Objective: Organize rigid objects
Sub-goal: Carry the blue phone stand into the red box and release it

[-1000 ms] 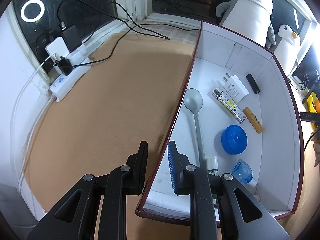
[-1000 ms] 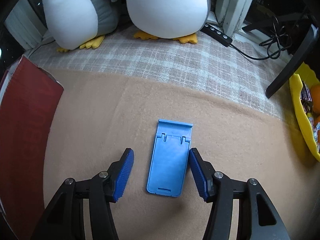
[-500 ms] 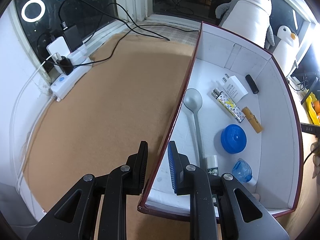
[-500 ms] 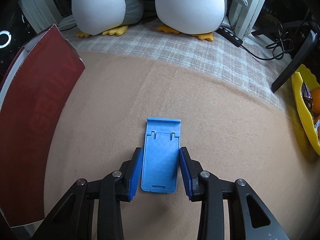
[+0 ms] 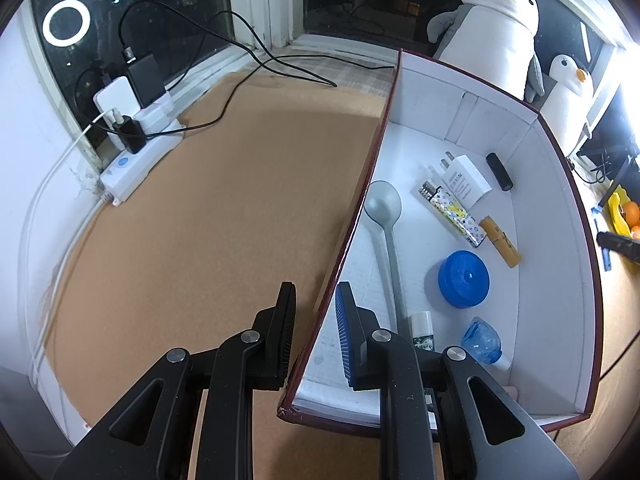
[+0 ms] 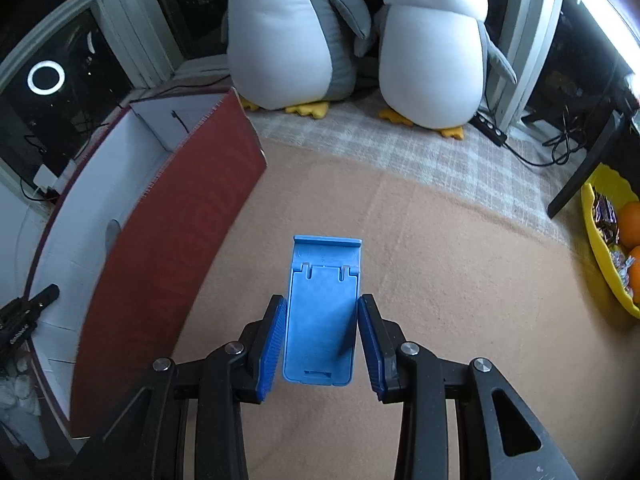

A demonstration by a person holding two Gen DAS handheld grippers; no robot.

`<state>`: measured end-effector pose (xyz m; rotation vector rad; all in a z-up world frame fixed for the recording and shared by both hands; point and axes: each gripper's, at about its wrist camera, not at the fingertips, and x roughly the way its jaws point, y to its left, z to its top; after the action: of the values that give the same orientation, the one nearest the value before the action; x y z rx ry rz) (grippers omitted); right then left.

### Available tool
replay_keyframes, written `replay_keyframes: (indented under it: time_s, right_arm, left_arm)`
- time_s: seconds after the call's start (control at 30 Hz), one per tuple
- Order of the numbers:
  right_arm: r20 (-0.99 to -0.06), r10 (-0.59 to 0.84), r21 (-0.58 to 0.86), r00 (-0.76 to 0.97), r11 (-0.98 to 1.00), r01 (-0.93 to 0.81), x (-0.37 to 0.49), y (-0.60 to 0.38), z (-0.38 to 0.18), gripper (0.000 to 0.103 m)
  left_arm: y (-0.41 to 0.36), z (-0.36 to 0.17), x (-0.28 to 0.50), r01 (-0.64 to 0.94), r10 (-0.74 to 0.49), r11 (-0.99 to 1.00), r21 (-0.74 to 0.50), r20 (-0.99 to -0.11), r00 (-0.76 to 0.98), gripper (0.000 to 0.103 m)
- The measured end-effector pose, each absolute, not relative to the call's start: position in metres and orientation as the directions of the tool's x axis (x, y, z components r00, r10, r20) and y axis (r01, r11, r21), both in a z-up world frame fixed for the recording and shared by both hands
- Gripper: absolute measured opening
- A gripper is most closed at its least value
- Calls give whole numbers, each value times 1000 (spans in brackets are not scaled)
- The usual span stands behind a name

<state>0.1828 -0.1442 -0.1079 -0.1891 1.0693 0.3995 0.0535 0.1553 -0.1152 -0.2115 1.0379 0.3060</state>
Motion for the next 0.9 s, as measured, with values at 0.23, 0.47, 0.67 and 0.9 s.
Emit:
replay_keyframes:
  time_s: [0.23,0.47,0.67,0.9]
  right_arm:
    - [-836,311,37,452,854,-519,160,-91,-64,33]
    - [-826,383,26,413,759,-651,117,-36,-56,33]
    - [-834,405,25,374,705,-708,92,-2,-67,33]
    - [-851,401,11,339,660,-751,75,21,-82,34]
  left_arm:
    - [157,-115,53,-340,139,940,-38,-865,481,19]
    - [157,-114,51,-338,150,941,-31,-856,495,13]
    - [157,-113,51,-338,149,941,-33,-854,498,13]
    - [158,-112,50,-336,150,941,-31,-852,501,12]
